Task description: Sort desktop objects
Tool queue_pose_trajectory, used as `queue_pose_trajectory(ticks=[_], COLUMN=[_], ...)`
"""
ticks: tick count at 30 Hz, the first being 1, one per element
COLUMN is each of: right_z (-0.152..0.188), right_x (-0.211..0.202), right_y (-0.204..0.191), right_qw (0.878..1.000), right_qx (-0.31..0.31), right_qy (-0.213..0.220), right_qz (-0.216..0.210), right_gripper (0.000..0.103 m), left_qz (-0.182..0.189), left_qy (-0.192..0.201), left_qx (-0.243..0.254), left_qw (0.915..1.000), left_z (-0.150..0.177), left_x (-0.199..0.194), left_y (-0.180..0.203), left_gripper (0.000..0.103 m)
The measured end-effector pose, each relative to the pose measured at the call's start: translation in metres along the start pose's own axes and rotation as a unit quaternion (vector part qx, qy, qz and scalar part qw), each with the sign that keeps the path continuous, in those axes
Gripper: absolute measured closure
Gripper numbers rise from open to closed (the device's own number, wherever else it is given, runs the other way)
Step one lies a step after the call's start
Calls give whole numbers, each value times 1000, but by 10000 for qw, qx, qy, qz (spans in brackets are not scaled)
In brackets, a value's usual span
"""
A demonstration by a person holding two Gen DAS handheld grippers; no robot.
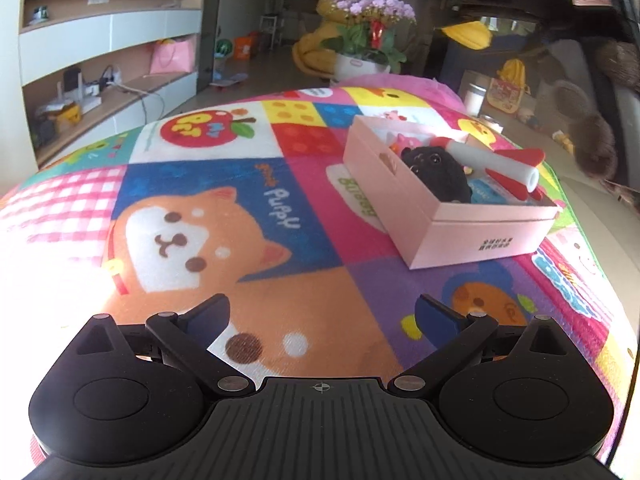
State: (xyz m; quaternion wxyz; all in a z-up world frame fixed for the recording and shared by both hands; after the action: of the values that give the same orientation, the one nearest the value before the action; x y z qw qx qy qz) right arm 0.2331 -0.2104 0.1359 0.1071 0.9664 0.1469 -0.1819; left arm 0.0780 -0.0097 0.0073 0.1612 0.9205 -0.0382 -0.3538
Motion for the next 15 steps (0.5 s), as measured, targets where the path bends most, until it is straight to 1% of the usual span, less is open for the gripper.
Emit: queue_pose_trajectory(ticks=[2, 3, 4, 5, 7, 11, 13, 15], right_z=[3, 6, 10, 14, 22, 39, 52, 71], right_x=[29, 39, 44, 44, 36, 3, -16, -33], right_y=[-5, -5, -4, -2, 3, 17, 24, 29], right_qw=[9997, 9994, 9989, 9985, 9980, 9986, 9982, 9971], right_qx=[76, 151, 248, 337, 473, 453, 534, 681], right_qy=[-169, -307, -393, -425, -384, -266, -251, -307], right_qz=[-135, -84, -49, -99, -137, 72, 136, 159], right_gripper=[34, 30, 29, 28, 19, 14, 4, 2], left_qz=[-93, -128, -145, -151, -147, -74, -19, -28], left_qy=[-13, -19, -31, -48, -103, -168, -201, -202], left_qx=[36, 42, 37, 24, -19, -111, -94, 8], left_qw=[9999, 9999, 9999, 9999, 9998, 9998, 9998, 9998], left_z=[4, 6, 7, 8, 9, 11, 13, 16], left_x=[-3, -4, -4, -3, 2, 12, 17, 19], left_y=[-3, -4, -6, -6, -5, 3, 9, 15], left_gripper=[1, 0, 0, 0, 0, 0, 0, 0])
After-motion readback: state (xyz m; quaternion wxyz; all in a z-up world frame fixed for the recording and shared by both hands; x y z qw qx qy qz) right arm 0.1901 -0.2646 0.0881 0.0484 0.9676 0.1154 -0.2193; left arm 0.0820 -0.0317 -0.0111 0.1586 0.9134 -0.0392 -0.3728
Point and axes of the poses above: each gripper's, at about its wrist camera, not at the fingertips, and x roughly the way its jaws point, y to its right, z to its underside, the point moved 5 cm from there along x, roughly the way its jaws point, and after that the axes turned 14 degrees about -x, right-handed, at the moved point
